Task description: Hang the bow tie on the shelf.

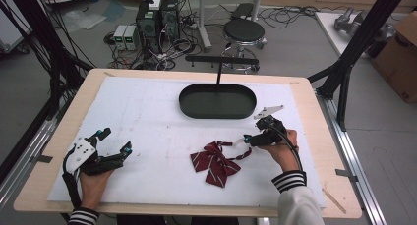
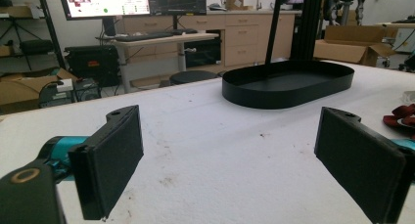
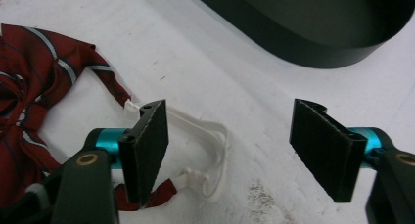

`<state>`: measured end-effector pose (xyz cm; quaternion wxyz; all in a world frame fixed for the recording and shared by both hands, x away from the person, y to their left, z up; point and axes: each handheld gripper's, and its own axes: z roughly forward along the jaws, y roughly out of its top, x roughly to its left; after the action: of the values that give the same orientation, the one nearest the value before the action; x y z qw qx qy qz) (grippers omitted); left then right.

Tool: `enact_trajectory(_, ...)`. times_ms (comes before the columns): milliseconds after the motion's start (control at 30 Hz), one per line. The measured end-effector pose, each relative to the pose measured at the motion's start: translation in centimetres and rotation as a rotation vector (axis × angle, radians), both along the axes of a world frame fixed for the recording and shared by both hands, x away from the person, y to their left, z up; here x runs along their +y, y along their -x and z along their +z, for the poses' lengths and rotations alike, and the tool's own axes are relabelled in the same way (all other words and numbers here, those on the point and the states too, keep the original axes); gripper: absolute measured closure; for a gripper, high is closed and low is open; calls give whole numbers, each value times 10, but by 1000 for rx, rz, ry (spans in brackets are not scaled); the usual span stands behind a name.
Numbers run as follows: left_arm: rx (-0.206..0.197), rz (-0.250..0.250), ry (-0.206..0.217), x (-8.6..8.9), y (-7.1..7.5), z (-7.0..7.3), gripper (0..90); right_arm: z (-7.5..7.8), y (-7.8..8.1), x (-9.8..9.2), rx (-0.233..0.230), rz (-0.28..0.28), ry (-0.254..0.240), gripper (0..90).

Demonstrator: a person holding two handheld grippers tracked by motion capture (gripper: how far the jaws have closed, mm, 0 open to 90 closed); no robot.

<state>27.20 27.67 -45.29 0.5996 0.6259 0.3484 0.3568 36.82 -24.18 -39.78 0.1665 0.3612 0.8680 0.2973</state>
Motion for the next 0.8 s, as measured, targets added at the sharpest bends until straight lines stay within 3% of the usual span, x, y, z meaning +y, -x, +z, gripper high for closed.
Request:
enact_trajectory(67,-1,1,0,0,0,0,111,-3,-2,0,33,-2,-10,359)
enact_trajectory(133,0,1,1,0,0,0,111,-6,-4,2,55,10,23,420)
enact_trajectory(267,0,1,1,0,0,0,111,-10,-6,2,87,3,38,456)
enact_trajectory(500,1,1,0,0,0,0,111,-12,-8,4,116,14,56,537)
enact_trajectory(800,2,3,2,0,0,0,111,-11,-13,11,158,25,137,607)
